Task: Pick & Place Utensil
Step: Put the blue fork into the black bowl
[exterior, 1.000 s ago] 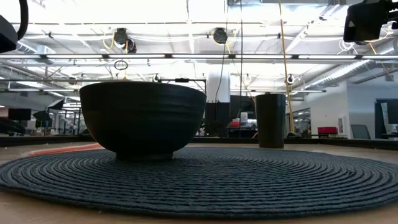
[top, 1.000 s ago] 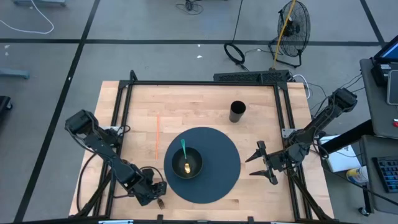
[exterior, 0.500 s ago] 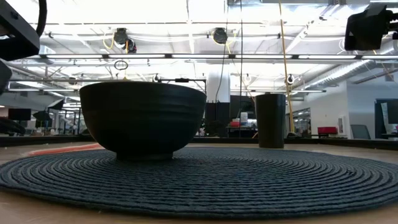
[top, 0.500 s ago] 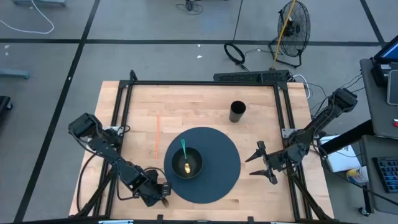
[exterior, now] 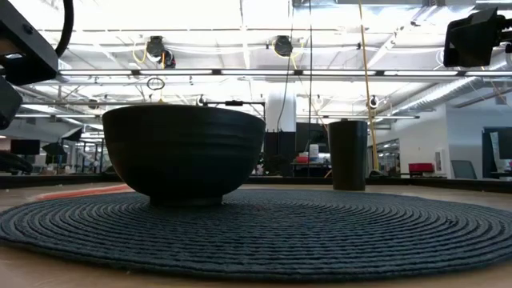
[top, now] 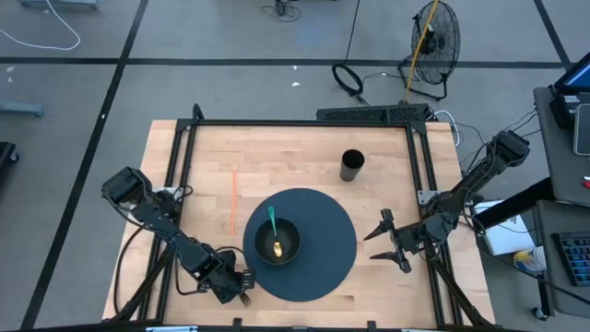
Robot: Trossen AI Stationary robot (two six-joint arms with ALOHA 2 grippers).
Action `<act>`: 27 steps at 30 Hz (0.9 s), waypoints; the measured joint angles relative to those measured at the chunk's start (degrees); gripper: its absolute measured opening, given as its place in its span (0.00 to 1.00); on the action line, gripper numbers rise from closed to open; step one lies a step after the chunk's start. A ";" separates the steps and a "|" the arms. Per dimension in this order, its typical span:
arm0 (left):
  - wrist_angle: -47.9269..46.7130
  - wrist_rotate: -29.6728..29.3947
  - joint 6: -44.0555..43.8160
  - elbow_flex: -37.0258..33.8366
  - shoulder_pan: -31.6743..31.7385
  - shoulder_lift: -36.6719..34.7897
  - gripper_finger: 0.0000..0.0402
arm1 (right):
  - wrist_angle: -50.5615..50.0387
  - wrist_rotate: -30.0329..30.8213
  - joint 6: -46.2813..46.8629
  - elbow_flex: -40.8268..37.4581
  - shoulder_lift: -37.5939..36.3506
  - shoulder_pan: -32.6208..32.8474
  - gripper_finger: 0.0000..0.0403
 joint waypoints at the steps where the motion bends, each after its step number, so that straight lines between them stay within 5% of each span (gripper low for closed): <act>1: -0.10 0.20 0.00 0.00 0.02 0.05 0.22 | 0.00 0.00 0.00 0.00 0.00 0.00 0.62; 14: -0.45 -0.69 1.24 0.33 0.09 1.18 0.22 | -0.37 -0.02 2.00 -0.45 0.00 0.00 0.62; 21: -0.54 -0.77 6.31 0.33 0.04 1.18 0.03 | 0.97 0.00 7.85 -3.72 0.02 0.02 0.62; 27: -0.68 0.25 13.61 0.33 -0.17 1.18 0.04 | 6.09 0.01 11.15 -5.16 0.03 0.00 0.62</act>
